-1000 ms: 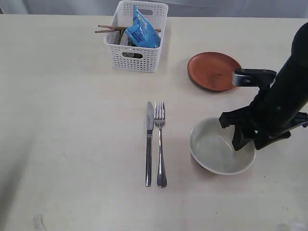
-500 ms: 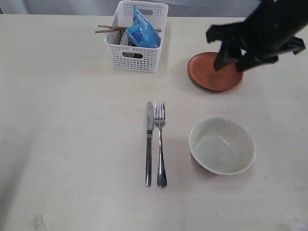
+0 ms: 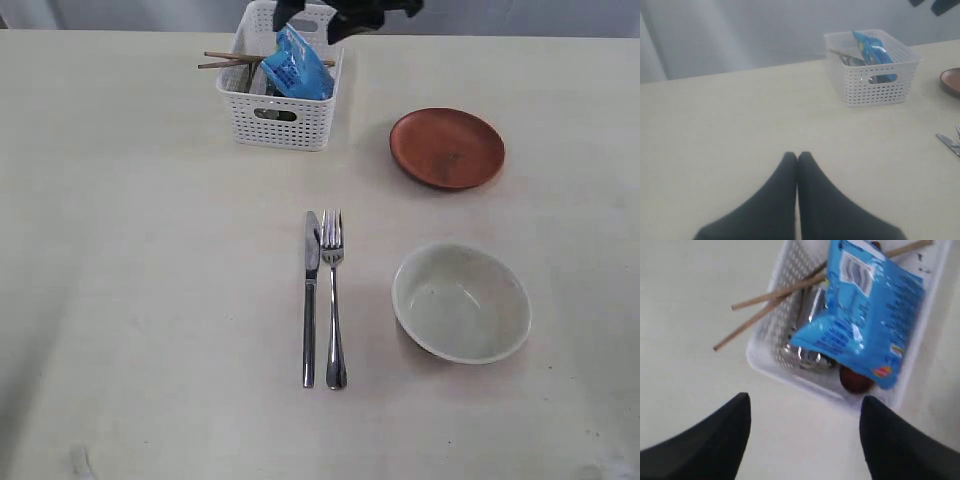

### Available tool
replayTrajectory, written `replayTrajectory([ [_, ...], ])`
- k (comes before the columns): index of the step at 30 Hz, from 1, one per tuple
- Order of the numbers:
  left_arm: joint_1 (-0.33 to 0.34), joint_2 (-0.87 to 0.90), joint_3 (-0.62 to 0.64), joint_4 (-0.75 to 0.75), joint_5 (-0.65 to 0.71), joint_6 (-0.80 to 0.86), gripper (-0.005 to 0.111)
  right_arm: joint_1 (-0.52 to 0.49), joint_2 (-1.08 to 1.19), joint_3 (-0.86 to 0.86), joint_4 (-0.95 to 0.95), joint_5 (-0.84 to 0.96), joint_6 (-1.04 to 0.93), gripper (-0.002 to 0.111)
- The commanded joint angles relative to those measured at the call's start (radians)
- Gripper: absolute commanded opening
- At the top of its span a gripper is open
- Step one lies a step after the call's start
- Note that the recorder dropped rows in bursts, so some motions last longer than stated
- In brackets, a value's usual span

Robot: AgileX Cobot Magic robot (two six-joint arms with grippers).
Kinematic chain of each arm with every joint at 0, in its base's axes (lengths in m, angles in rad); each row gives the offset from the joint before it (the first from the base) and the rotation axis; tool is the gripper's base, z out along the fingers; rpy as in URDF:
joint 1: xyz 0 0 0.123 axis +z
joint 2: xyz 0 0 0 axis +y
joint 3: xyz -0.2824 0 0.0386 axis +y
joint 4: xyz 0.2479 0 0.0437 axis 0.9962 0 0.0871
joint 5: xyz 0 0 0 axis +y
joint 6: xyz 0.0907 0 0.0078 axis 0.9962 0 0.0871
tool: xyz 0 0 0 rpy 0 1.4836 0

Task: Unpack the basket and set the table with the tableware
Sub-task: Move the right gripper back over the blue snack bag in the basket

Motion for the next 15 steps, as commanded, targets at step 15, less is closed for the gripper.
replayTrajectory([
  [15,-0.006,-0.003,0.002,0.001,0.001,0.000,0.000,0.010,0.409,-0.524,-0.179,0.084,0.119,0.058],
])
